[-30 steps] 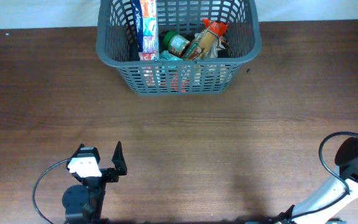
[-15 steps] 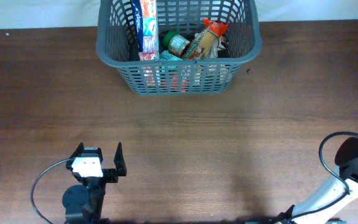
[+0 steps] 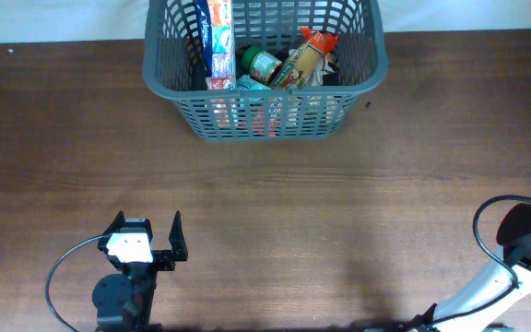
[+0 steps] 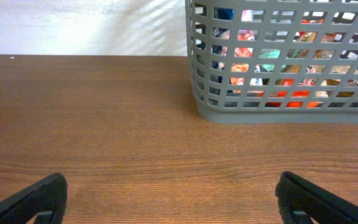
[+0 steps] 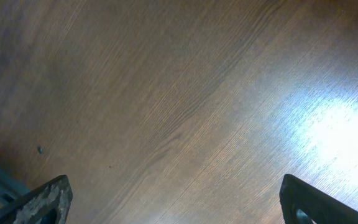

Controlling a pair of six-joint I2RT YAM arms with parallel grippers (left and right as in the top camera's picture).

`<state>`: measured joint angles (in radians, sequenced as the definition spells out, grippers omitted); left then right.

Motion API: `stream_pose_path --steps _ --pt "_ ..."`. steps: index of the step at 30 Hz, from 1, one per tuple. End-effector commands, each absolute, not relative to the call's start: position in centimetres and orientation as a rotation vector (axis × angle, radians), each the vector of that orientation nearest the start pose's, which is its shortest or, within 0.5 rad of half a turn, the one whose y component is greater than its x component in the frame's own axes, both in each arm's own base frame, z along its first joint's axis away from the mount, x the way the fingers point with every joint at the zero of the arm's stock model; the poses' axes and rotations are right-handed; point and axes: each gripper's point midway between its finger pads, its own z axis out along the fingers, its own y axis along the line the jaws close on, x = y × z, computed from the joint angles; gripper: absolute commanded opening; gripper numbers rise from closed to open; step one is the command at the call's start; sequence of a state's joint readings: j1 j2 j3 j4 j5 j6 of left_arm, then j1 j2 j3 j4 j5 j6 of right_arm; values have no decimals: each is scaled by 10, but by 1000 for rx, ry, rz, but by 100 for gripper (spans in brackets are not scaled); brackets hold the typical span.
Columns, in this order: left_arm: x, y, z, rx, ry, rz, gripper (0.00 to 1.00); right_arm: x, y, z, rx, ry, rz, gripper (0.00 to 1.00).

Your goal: Pack container

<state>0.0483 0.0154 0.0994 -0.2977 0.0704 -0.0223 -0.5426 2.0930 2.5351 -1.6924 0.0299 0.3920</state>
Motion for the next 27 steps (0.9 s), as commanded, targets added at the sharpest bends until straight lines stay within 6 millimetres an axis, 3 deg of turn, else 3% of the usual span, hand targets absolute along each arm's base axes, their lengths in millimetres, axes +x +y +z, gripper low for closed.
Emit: stream_pose_path --steps 1,12,17,19,24,27 --pt "236 1 146 -4 1776 -27 99 357 -225 272 1282 2512 -94 99" --pt "236 1 146 -4 1776 -27 99 357 -225 272 1281 2512 -96 99" --pt "236 1 146 -4 1776 -27 99 358 -232 282 1269 2464 -145 99" --pt "235 1 145 -4 1777 -27 99 365 -234 294 1238 2406 -147 99" --pt "235 1 145 -4 1777 -27 99 387 -229 362 1080 2162 -161 99" --pt "236 1 146 -4 1776 -27 99 396 -216 404 922 2068 -176 99"
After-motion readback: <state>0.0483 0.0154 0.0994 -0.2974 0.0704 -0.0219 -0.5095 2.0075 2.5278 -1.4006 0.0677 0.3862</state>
